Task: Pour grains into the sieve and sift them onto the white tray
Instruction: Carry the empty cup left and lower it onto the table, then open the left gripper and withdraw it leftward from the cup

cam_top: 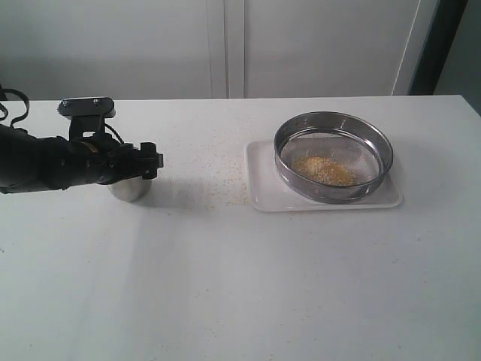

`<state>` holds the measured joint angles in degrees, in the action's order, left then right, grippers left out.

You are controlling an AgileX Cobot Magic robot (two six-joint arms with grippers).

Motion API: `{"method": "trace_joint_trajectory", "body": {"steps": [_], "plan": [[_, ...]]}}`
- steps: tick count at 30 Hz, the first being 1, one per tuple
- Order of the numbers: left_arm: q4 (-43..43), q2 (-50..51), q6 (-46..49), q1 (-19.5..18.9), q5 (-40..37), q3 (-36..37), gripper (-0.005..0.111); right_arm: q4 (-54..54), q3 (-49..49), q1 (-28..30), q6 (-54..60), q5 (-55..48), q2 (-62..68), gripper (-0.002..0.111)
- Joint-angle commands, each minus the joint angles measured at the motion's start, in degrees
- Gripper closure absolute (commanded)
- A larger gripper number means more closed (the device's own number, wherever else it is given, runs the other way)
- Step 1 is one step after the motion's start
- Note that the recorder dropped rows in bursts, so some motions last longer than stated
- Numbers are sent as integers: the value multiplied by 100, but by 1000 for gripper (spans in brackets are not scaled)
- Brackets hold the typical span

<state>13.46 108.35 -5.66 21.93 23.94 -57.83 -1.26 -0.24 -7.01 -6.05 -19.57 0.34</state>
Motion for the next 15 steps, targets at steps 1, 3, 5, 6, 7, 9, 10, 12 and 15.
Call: {"method": "trace_joint_trajectory", "body": {"steps": [1,3,5,6,7,9,10,12,15], "plan": [[-24,-244,165,-30,-317,-13,13,21,24,16,-35,36,-34,108],[-24,-335,165,-30,-472,-13,13,21,24,16,-35,36,-34,108],[-24,-436,165,-30,-607,-13,13,21,24,16,-35,36,-34,108],[-24,-474,201,-30,-663,-13,13,21,24,16,-35,36,-34,108],[-24,-530,276,-30,-716,-13,13,21,24,16,-35,36,-34,108],[-37,-642,315,-30,-829,-13,13,21,24,16,-35,36,-34,108],[-50,-705,315,-30,-891,-13,13,21,24,16,-35,36,-34,108],[-50,-816,315,-30,-990,-13,13,21,24,16,-35,36,-34,108],[-50,-970,315,-30,-1133,-13,13,21,24,16,-35,36,-34,108]]}}
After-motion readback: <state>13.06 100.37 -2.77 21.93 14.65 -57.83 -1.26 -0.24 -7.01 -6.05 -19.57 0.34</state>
